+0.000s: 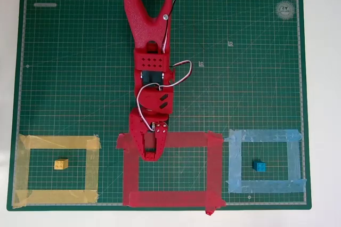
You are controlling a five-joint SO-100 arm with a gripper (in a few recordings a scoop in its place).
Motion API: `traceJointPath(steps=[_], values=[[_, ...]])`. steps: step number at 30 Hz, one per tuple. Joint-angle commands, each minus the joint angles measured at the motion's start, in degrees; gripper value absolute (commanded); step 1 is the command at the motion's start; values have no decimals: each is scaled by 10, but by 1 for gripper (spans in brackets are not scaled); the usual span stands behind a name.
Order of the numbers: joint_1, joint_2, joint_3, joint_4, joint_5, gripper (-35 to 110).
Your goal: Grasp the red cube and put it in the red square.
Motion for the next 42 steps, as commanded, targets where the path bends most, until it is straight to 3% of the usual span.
traceJointPath(steps=[1, 20, 23, 26, 38, 42], values=[[-11, 17, -29, -9, 4, -1], [-54, 51, 4, -36, 2, 0], [-51, 51, 8, -36, 1, 6], [-48, 52, 10, -36, 5, 24], [-46, 102, 71, -36, 2, 29], [-34, 197, 135, -36, -7, 31]])
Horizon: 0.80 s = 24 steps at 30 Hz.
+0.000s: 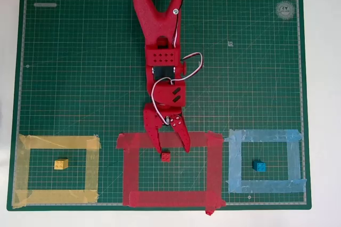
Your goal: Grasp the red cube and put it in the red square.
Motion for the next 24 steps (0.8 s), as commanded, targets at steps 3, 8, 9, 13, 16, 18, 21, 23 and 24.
traceJointPath(steps=[3, 8, 9, 13, 16, 18, 21, 23, 24], values=[[25, 275, 142, -24, -17, 31], [36, 559, 364, 38, -11, 30], [33, 618, 403, 86, -11, 30], [10, 817, 581, 166, 10, 4], [6, 921, 694, 182, 15, -1], [6, 968, 748, 183, 28, -1], [10, 1051, 802, 229, 47, -1], [13, 1102, 804, 308, 54, -1], [13, 1121, 805, 345, 54, -1]])
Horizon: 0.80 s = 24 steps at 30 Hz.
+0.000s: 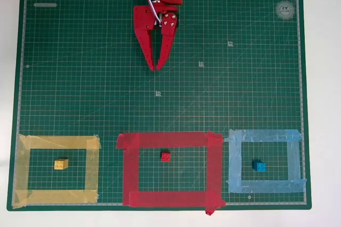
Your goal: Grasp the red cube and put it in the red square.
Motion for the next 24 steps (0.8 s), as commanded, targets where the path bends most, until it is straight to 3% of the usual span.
traceJointPath(steps=[1, 6, 15, 24], values=[[-4, 113, 20, 146, 9, -1], [-8, 215, 20, 399, 4, -1], [-9, 333, 20, 664, 4, -1], [-1, 375, 20, 728, 8, -1]])
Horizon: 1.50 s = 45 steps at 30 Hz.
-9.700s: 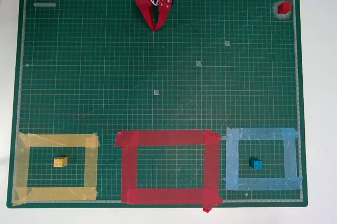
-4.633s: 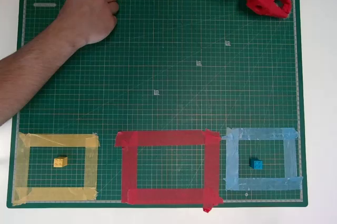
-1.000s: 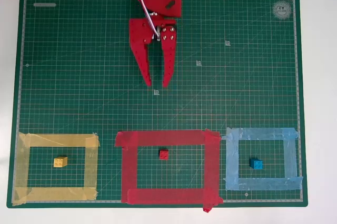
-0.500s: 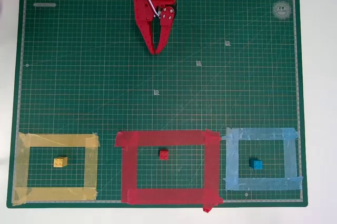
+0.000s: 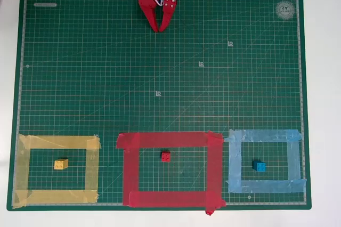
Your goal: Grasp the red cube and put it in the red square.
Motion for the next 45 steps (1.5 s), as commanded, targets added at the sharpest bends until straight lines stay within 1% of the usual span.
traceJointPath(steps=[1, 13, 17, 45], values=[[-1, 21, 3, 22, 2, -1], [-1, 22, 3, 22, 3, -1], [26, 22, 3, 22, 3, -1], [29, 22, 3, 22, 3, -1]])
